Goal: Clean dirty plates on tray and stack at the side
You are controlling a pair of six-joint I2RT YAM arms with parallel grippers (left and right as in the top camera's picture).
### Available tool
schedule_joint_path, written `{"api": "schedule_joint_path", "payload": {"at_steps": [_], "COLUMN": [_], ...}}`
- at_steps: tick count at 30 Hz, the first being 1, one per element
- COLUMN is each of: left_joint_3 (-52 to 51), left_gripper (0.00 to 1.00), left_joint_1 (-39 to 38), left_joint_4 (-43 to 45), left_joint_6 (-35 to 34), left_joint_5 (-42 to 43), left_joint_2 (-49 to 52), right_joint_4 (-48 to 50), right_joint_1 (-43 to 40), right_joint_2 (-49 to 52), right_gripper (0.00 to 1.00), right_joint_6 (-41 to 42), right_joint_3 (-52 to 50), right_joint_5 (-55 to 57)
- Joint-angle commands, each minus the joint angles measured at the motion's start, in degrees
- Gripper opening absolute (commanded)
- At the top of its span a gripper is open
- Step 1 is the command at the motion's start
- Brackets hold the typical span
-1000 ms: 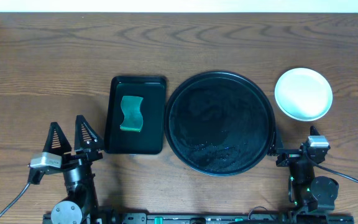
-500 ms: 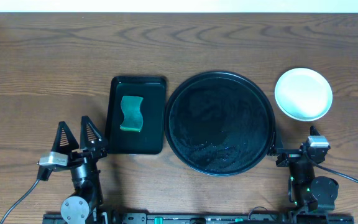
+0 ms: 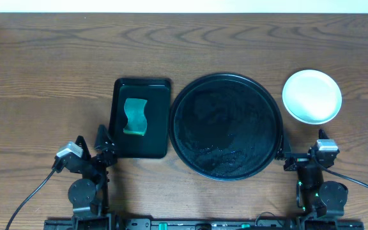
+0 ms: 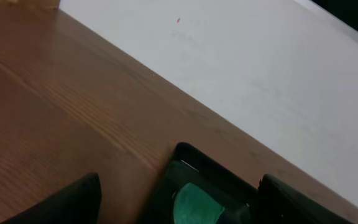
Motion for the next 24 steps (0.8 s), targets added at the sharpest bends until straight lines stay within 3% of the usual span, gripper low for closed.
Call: {"api": "schedule_joint_path", "payload": {"at_steps": [1, 11, 24], "left_joint_3": [-0.3, -0.3, -0.3], "left_gripper": [0.81, 0.81, 0.81], "left_joint_1": [0.2, 0.2, 0.2], "left_joint_4": [-3.8, -3.1, -2.9], "left_joint_6": [7.2, 27.3, 26.9], "left_joint_5": [1.2, 12.1, 12.1], "left_joint_2": [-0.5, -0.5, -0.5], "right_joint_4": [-0.2, -0.2, -0.2], "right_joint_1": [0.5, 0.5, 0.5], "right_joint_2": [-0.4, -0.4, -0.4], "right_gripper": [0.99, 0.99, 0.99], "right_joint_6": [0.5, 0.5, 0.5], "right_joint_3": [-0.1, -0.1, -0.1], "right_joint_5": [0.2, 0.2, 0.2]}}
